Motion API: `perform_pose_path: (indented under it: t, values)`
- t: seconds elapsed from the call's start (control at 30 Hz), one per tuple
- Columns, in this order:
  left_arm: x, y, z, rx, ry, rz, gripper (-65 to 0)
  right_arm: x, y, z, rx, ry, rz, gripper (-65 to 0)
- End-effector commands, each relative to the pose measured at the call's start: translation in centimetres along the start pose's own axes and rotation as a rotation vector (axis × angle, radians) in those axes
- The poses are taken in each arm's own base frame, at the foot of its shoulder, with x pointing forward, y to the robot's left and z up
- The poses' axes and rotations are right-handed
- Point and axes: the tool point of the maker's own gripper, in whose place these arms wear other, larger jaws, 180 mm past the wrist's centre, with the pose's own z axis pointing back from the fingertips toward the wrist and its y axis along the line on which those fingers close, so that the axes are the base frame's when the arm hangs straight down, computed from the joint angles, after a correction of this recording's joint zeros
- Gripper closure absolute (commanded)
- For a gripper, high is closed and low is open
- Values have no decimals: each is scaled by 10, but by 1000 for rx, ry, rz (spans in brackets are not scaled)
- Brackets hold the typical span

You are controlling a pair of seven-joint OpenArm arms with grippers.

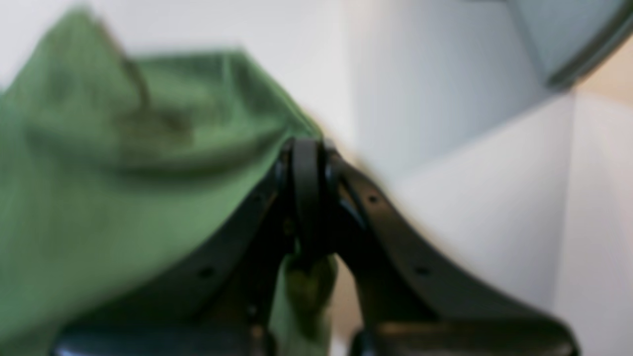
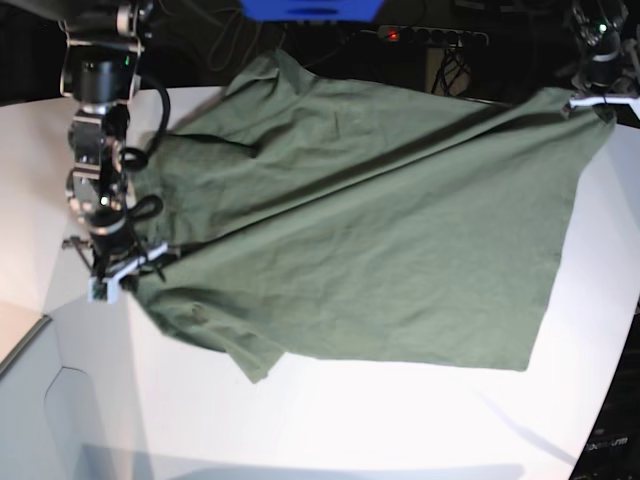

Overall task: Layout the t-shirt on the table in an organized manner, then fold the t-shirt properly
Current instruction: 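Regrasp the shirt hem corner with the right gripper and pull it outward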

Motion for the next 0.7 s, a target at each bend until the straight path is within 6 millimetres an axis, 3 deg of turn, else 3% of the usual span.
perform_pose_path:
  t: [0.0,0.1,0.2,0.4,0.47,0.67]
  values:
    - [13,3,2,3,-43,-18,-1,21,7,-1,20,-55,19,0]
    - [13,4,3,4,-44,-18,-1,15,17,3,62,-10,95,-6]
    - [14,3,2,2,-46,-17,-1,19,23,4,75,25,124,-107]
    - [16,2,1,0,-51,-14,-1,75,14,12,54,-93,166,-329]
    - [16,2,1,0,-51,-14,-1,95,15,5,53,-125,159,-360]
    - [19,5,1,7,-58,-19,-1,111,18,-43,55,-73,95,-364]
